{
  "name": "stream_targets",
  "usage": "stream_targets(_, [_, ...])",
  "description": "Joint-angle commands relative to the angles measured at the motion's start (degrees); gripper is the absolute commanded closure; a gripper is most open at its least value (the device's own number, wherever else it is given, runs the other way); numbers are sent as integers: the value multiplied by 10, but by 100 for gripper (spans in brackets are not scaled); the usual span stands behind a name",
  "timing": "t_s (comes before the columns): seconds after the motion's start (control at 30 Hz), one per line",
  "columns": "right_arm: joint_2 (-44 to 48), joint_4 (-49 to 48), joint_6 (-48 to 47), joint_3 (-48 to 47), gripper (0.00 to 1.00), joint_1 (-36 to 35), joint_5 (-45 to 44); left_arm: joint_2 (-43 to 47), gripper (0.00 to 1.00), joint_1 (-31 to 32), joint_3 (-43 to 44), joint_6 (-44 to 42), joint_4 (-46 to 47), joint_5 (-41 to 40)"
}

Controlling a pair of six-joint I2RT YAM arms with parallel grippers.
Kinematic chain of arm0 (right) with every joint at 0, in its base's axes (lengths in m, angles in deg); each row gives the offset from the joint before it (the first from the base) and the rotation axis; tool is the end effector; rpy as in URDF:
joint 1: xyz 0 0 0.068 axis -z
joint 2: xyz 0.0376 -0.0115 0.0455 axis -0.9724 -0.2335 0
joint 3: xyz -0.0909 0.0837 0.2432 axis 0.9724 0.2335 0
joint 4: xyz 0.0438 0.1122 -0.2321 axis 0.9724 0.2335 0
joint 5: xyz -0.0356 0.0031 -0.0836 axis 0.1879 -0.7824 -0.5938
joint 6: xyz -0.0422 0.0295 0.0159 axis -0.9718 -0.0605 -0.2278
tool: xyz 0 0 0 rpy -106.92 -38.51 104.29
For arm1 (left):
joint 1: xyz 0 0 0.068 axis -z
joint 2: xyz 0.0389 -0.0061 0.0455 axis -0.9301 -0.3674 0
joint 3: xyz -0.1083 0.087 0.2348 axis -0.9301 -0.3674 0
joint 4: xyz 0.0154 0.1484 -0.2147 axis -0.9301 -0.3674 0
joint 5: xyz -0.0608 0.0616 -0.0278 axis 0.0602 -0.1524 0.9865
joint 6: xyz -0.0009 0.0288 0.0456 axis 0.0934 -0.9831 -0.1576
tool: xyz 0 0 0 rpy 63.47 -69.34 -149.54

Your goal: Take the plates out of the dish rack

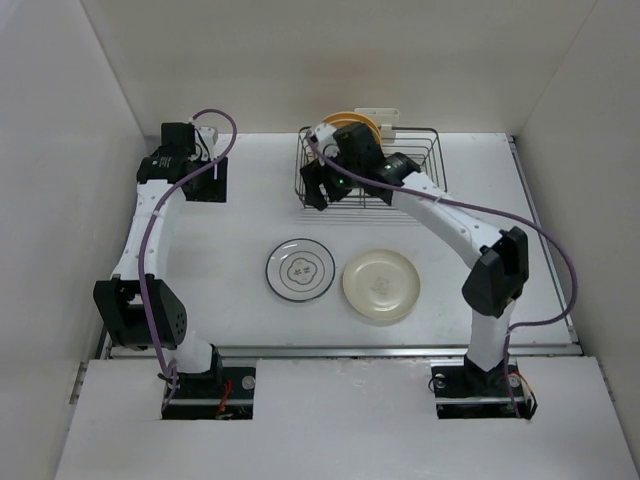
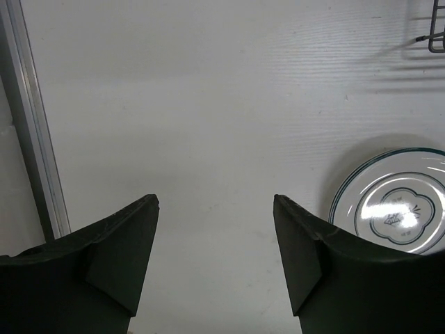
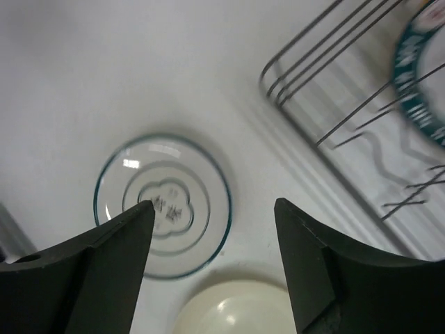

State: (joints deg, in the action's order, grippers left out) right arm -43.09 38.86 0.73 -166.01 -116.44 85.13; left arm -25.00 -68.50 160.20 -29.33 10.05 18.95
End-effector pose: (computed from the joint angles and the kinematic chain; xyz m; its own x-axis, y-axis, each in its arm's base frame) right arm 0.3330 0.2881 0.3310 -0.4977 -0.4491 -0.7420 -0.7554 0.6448 0.1165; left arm 0.3335 -0.0015 0.3600 -0.6848 0.1397 -0.7152 0.1344 0.9888 0.0644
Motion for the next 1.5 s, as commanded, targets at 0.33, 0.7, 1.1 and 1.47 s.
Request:
stream_targets(0.33, [-124,-152,41,-181,24,135,-131,-34,35,1,42,-40,-11,-29])
stream_targets(0.7, [-185,-212,28,-204,24,185,-117,-125,35,1,117,-73,-50,-41])
stream_targets(1.1, [-269,-200,12,-257,22,196,-103,-170,35,1,139,-52,-60,-30])
stream_targets(1.47, [-221,-213,0,-208,17,196,-158,-170,35,1,139,-52,-60,-23])
